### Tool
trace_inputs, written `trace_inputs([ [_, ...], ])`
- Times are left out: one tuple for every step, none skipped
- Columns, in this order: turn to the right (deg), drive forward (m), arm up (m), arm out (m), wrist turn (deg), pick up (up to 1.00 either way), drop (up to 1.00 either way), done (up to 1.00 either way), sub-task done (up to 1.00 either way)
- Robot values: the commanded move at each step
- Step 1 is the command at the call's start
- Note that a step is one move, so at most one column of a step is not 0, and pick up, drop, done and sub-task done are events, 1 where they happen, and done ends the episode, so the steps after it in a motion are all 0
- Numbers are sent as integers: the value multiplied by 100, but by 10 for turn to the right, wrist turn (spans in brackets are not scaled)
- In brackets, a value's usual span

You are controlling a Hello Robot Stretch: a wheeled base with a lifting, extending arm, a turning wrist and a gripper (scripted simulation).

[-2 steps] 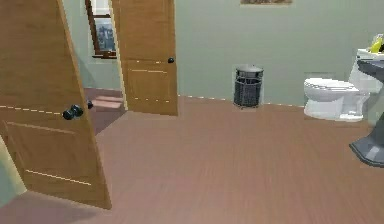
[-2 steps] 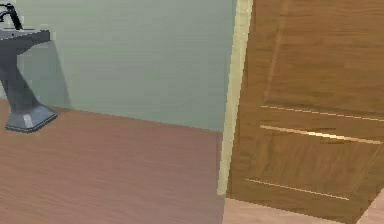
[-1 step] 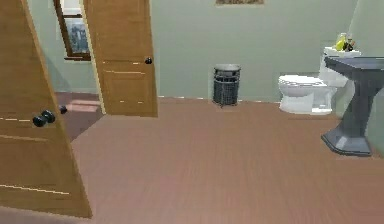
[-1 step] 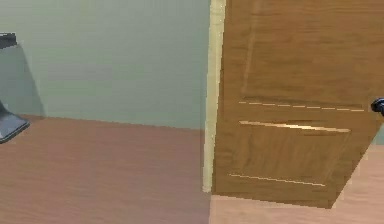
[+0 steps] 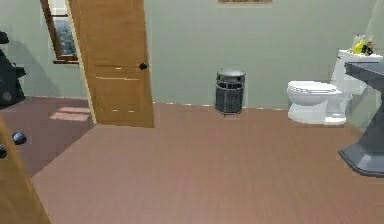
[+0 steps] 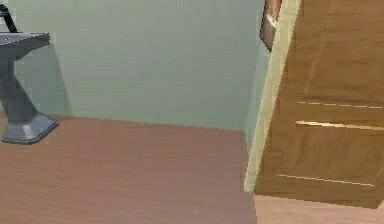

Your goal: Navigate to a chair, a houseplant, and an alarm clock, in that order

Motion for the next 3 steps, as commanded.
trace_inputs([
  [-90,0,0,0,0,0,0,0,0],
  [0,100,0,0,0,0,0,0,0],
  [-240,0,0,0,0,0,0,0,0],
])
